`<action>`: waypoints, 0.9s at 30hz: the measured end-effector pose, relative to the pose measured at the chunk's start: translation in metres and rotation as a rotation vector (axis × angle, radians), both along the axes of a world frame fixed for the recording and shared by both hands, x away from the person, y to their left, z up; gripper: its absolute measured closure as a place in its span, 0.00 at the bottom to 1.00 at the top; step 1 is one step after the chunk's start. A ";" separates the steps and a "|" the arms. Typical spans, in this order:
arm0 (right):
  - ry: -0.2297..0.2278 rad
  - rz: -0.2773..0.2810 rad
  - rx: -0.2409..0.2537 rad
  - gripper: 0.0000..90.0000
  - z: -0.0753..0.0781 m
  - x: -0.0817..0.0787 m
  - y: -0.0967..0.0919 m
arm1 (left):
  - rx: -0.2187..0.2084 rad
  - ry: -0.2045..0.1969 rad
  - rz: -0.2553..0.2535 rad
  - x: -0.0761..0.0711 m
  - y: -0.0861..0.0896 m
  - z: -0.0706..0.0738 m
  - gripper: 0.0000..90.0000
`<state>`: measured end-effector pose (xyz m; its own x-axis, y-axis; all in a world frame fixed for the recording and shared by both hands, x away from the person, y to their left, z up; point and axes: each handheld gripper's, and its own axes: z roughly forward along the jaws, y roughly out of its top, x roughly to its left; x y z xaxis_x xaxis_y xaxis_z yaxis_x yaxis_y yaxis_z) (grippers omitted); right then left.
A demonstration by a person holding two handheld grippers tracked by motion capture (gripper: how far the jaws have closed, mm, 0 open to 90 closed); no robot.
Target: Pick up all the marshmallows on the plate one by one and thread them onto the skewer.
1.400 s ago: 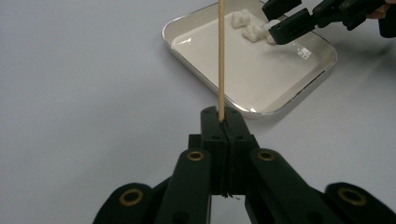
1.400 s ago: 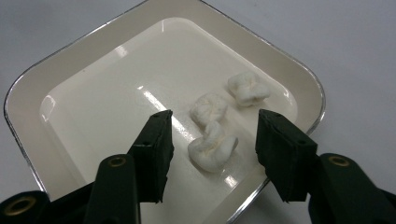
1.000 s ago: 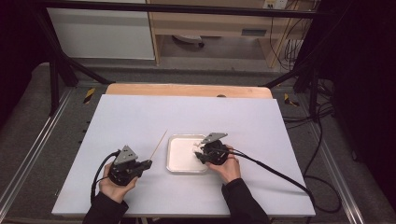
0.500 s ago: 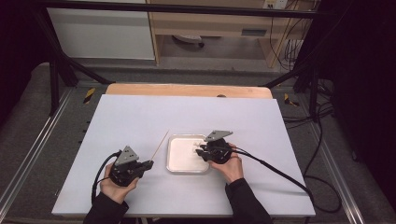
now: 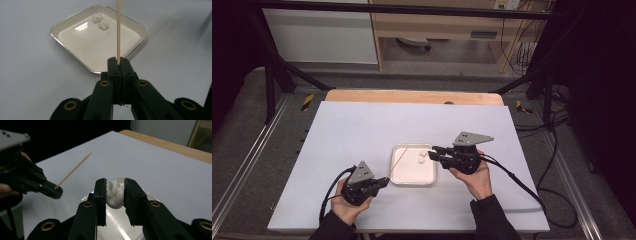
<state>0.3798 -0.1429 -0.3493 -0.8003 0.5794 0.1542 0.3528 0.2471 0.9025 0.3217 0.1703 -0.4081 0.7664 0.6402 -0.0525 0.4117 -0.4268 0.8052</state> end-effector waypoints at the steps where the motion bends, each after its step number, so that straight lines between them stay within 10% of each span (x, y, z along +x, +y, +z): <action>1: -0.002 0.004 0.021 0.81 0.003 -0.001 -0.002 | 0.000 -0.001 -0.008 -0.001 -0.004 0.000 0.99; 10: 0.026 0.049 0.146 0.81 0.014 -0.003 -0.006 | 0.015 -0.027 -0.062 -0.010 -0.024 -0.001 0.99; 27: 0.092 0.079 0.194 0.83 0.006 0.004 0.003 | 0.000 -0.053 -0.069 -0.013 -0.025 0.000 0.99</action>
<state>0.3833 -0.1401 -0.3435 -0.8197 0.4676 0.3308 0.4219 0.1024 0.9008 0.3086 0.1453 -0.4079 0.8107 0.5854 -0.0106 0.3379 -0.4529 0.8251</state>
